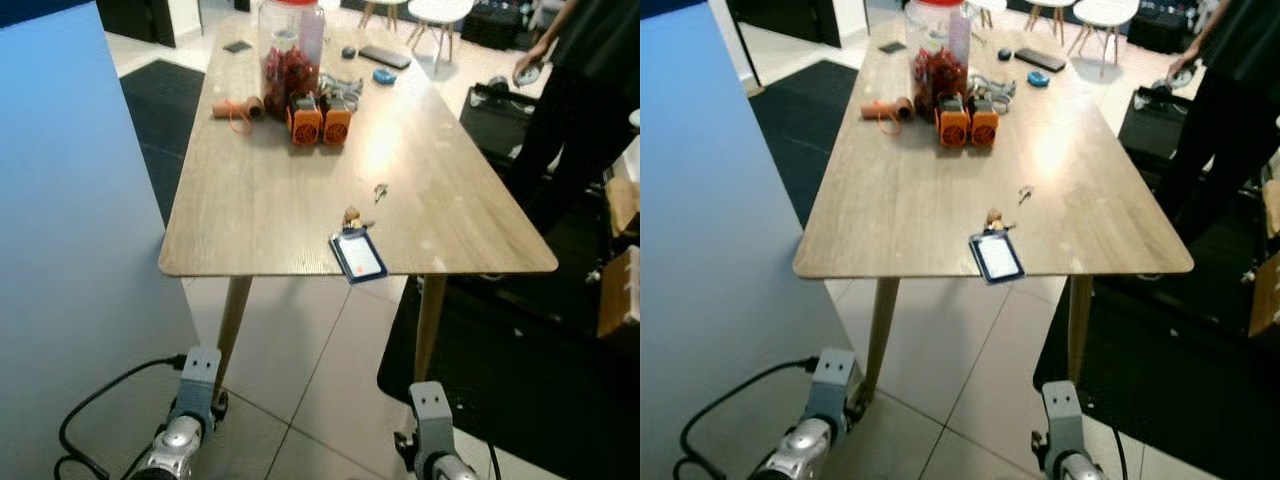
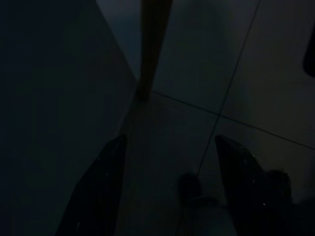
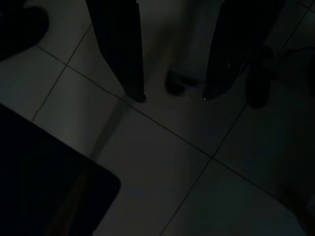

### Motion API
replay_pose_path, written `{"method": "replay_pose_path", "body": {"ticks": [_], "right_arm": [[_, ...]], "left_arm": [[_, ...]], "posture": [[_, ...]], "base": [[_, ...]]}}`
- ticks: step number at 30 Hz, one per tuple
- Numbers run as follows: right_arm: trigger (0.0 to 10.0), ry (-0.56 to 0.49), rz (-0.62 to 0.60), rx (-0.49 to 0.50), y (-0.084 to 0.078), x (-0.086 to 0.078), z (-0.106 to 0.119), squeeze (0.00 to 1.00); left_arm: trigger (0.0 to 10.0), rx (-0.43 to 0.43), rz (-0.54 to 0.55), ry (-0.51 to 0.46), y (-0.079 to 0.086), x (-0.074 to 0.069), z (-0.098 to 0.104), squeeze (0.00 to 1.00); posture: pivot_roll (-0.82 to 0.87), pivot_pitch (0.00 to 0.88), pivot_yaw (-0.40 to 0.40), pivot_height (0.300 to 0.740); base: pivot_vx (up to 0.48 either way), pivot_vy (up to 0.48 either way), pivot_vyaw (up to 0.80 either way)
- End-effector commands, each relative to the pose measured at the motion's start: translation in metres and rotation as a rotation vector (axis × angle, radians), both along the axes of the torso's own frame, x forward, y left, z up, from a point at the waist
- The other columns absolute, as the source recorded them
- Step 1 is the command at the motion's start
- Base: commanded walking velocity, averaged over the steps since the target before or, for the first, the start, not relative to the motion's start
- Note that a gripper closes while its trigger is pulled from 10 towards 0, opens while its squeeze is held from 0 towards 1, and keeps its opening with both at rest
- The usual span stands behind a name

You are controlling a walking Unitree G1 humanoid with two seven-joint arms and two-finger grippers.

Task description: Hang keys on a hook

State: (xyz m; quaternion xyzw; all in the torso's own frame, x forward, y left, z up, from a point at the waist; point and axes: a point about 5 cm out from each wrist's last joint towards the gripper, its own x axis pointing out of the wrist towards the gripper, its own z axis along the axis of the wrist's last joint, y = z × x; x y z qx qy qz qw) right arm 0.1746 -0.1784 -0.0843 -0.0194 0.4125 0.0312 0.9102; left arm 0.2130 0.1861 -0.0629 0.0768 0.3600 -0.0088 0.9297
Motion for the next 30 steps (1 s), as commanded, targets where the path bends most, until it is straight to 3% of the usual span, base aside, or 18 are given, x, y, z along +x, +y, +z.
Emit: {"method": "replay_pose_path", "body": {"ticks": [1,18,25,30], "right_arm": [[10.0,0.011,0.0,-0.011,-0.0026,-0.0036,-0.0014,0.0],[10.0,0.01,0.008,-0.012,-0.0016,-0.0024,-0.001,0.0],[10.0,0.01,0.009,-0.012,-0.0015,-0.0032,-0.0014,0.0],[10.0,0.013,0.009,-0.014,-0.0024,-0.0045,-0.0018,0.0]], "left_arm": [[10.0,0.02,-0.011,0.012,0.0013,0.0006,-0.0001,0.0],[10.0,0.03,-0.029,-0.003,-0.0006,0.0036,0.0018,0.0],[10.0,0.037,-0.053,0.0,-0.0025,0.0039,0.0017,0.0],[10.0,0.011,-0.012,0.005,-0.0021,0.0032,0.001,0.0]], "posture": [[0.07,0.032,-0.055,0.74],[0.08,0.029,-0.057,0.74],[0.07,0.03,-0.057,0.74],[0.07,0.027,-0.059,0.74]], "base": [[0.0,0.0,0.0],[0.0,0.0,0.0],[0.0,-0.48,0.0],[0.0,0.0,0.0]]}}
